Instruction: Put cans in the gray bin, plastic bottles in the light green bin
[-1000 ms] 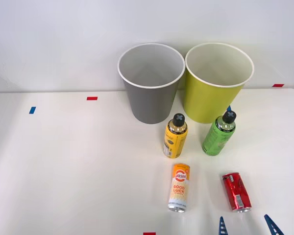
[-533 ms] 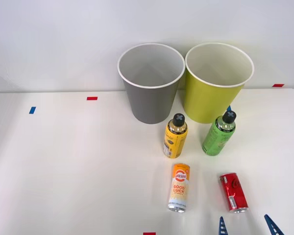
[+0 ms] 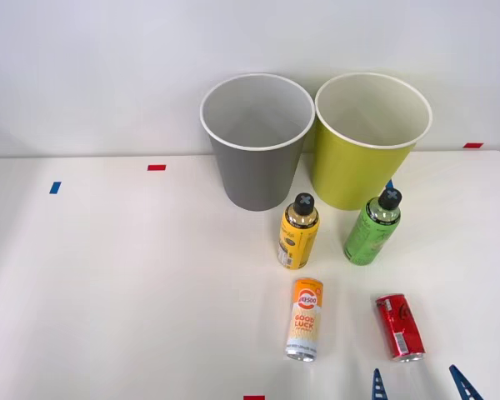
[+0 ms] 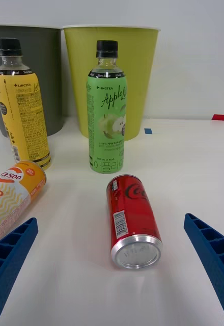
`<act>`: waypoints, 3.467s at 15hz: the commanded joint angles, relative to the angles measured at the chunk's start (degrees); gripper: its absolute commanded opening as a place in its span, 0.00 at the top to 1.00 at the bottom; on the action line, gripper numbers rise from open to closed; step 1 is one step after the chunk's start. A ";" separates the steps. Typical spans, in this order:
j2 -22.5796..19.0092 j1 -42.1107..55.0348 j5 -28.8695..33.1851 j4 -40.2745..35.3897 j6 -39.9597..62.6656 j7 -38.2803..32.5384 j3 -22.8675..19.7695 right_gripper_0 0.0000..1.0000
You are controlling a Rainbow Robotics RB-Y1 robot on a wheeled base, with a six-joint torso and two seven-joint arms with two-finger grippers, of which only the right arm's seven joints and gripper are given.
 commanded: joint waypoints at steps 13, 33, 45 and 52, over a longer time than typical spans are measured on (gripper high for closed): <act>-9.49 0.26 -9.58 -6.68 0.53 2.11 3.25 0.00; -22.85 -20.92 5.27 -42.86 98.96 -27.86 -1.76 0.00; -29.62 -34.10 -4.48 -41.92 109.25 -33.57 2.20 0.00; -26.46 -42.80 -7.29 -35.86 116.81 -33.31 4.66 0.00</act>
